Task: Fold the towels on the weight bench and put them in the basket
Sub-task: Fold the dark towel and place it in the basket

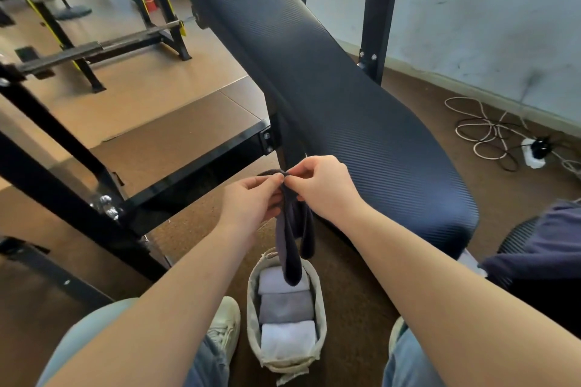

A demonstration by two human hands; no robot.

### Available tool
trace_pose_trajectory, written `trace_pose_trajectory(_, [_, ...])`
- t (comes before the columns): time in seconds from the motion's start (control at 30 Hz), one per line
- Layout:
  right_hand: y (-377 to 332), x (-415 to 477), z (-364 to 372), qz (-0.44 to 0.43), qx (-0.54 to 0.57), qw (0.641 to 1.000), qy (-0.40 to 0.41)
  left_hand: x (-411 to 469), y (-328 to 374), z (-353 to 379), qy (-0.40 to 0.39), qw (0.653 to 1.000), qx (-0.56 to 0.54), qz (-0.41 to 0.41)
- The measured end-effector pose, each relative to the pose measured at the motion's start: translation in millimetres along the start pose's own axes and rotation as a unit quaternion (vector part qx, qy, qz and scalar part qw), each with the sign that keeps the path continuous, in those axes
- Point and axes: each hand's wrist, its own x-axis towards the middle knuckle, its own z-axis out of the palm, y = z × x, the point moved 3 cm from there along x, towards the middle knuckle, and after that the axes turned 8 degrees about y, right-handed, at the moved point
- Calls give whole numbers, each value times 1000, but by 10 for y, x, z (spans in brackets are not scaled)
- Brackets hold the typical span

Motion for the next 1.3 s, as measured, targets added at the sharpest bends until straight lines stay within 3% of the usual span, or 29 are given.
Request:
trace_pose_trajectory(0.27, [-21,-36,54,-91,-82,992,-4,67,-65,17,-14,998,-21,-58])
trace_pose_trajectory(0.5, [113,46,58,-69,-88,994,17,81,-47,64,-42,996,24,-77])
trace_pose_trajectory(0.73, [133,81,-3,-45,-64,997,-15,299,-2,-86,14,980,185,66])
trace_pose_trajectory(0.83, [125,76,-56,-33,-38,998,-22,334,-18,-85,-25,965,239,103])
trace_pose_trajectory(1.0, [106,53,-111,-58,-23,996,-64,362,10,-89,1,911,376,171])
trace_pose_trajectory(1.1, [95,33,-146,-63,-19,995,-69,361,-2,-117,-21,890,429,155])
trace_pose_trajectory(1.3, [138,9,-193,-76,-71,991,-80,350,-16,-159,-33,907,410,89])
